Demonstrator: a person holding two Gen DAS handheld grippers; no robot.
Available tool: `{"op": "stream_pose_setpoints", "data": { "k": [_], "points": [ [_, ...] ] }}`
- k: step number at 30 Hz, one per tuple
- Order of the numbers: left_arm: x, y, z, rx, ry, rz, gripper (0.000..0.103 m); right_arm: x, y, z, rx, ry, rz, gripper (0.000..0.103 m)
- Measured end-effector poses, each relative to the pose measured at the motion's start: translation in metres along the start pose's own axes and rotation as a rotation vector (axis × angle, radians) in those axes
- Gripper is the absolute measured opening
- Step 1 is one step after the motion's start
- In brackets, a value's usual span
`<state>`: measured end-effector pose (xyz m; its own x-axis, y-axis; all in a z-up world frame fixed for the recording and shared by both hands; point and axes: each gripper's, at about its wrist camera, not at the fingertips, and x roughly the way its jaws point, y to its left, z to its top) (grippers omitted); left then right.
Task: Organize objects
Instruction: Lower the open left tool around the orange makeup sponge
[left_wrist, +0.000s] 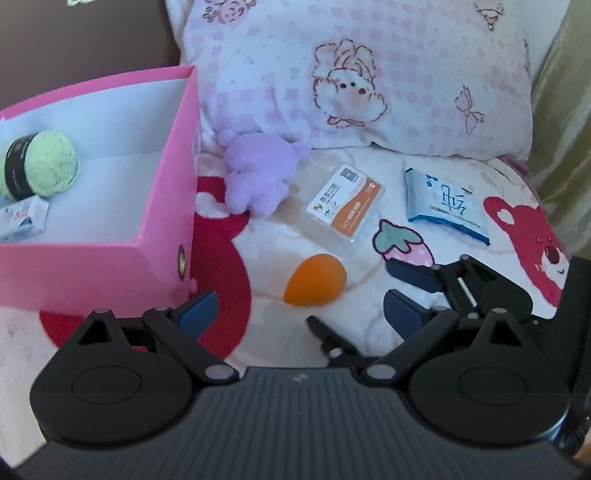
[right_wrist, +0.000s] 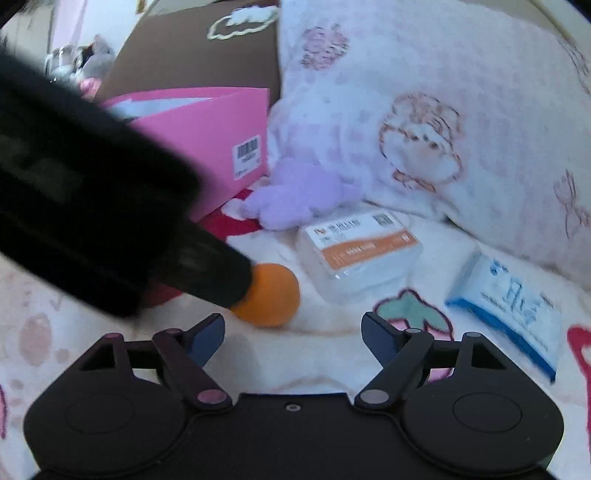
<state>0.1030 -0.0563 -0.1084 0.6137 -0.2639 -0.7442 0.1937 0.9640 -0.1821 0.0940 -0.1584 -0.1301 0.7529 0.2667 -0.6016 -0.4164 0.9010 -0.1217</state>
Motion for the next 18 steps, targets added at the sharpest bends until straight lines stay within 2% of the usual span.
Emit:
{"op": "stream_pose_setpoints", "data": {
  "k": [3, 6, 8, 10, 13, 16, 17, 18],
  "points": [
    [0.007, 0.004, 0.001, -0.005, -0.027, -0.016, 0.095, 0.000, 0.003, 0.001, 0.036, -0.026, 0.059, 0.080],
    [0.013, 0.012, 0.005, -0.042, -0.021, -0.061, 0.095, -0.001, 0.007, -0.001, 0.009, -0.049, 0.072, 0.080],
    [0.016, 0.014, 0.007, -0.039, -0.007, -0.087, 0.095, 0.003, 0.007, 0.000, 0.006, -0.036, 0.089, 0.079],
    [0.018, 0.012, 0.007, -0.010, -0.006, -0.092, 0.094, 0.010, 0.008, 0.002, -0.006, 0.011, 0.102, 0.069],
    [0.019, 0.011, 0.004, 0.012, -0.014, -0.096, 0.093, 0.009, 0.006, 0.003, -0.025, -0.002, 0.093, 0.069],
    [0.023, 0.011, 0.003, 0.017, -0.002, -0.112, 0.089, 0.009, -0.003, 0.003, 0.048, -0.004, 0.116, 0.069],
    [0.025, 0.011, 0.003, 0.015, 0.003, -0.120, 0.085, 0.009, -0.005, 0.003, 0.059, -0.010, 0.122, 0.069],
    [0.027, 0.012, 0.002, 0.009, 0.010, -0.132, 0.077, 0.009, -0.007, 0.003, 0.062, -0.016, 0.126, 0.069]
  ]
}}
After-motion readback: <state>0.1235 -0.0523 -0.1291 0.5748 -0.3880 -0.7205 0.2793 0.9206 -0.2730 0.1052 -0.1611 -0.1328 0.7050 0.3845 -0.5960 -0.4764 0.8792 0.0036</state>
